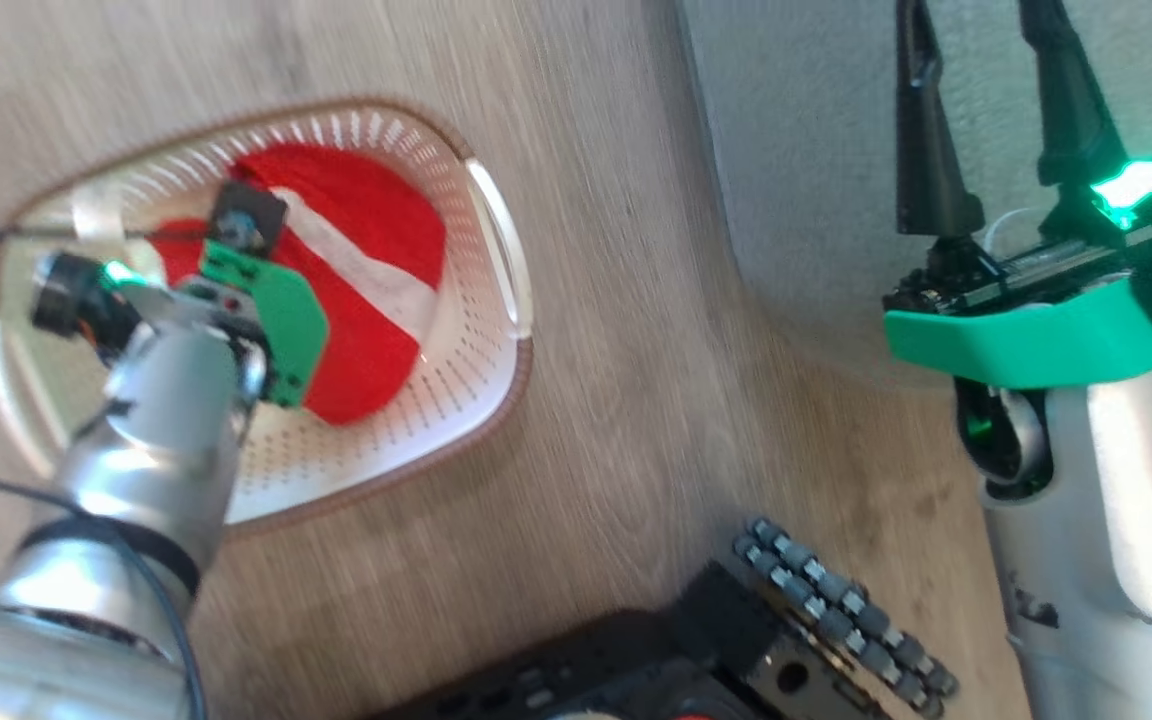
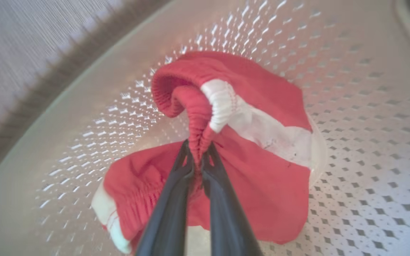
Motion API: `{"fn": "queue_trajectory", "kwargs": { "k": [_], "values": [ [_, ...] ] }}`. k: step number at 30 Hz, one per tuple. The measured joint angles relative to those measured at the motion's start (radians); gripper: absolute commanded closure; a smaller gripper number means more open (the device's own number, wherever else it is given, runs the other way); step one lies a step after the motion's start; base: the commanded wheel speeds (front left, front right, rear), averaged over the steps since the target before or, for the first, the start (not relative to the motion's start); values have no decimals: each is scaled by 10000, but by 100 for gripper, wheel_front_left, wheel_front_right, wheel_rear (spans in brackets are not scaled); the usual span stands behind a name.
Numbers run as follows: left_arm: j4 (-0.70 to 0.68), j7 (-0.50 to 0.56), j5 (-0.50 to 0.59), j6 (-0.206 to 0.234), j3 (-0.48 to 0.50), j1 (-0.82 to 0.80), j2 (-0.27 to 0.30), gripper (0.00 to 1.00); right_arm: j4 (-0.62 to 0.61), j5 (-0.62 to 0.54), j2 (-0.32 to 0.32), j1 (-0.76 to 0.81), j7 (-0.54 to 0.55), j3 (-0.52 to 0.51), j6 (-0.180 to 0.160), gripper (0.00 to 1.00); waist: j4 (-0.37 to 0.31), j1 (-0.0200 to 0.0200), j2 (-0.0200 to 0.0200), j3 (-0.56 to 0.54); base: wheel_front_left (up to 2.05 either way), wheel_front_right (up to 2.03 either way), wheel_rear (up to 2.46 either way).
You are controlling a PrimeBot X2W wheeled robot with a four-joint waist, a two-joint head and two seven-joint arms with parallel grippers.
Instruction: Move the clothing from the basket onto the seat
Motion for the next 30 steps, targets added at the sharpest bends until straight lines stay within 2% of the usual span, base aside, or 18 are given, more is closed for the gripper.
{"fn": "queue_trajectory", "kwargs": {
  "k": [5, 11, 18, 22, 23, 30],
  "values": [
    [-6, -869, -320, -90, 65, 528, -280, 100, 276, -284, -4, 253, 0, -284, 0, 0, 310, 0, 0, -1117, 0, 0, 0],
    [-537, -1152, -610, -265, 261, 1120, -343, 100, 546, -433, -42, 635, 0, -232, 0, 0, 683, 0, 0, -2199, 0, 0, 0],
    [-3561, -1160, -782, -151, 734, 2512, -217, 100, 844, -433, -238, 1202, 0, -169, 0, 0, 1196, -1, 1, -3672, 0, 0, 0],
    [-5311, -1160, -940, 113, 1392, 3589, -130, 100, 1018, -431, -389, 1593, 0, -96, 0, 0, 1448, -1, 0, -4511, 0, 0, 0],
    [-6153, -1162, -940, 161, 1743, 4091, -96, 100, 1126, -428, -410, 1758, 0, -25, 0, 0, 1551, -1, 0, -4929, 0, 0, 0],
    [-9156, -1164, -610, 217, 2673, 5541, -92, 100, 1478, -219, -414, 2551, 0, 326, 0, 0, 1817, -1, 0, -6309, 0, 0, 0]
  ]
}}
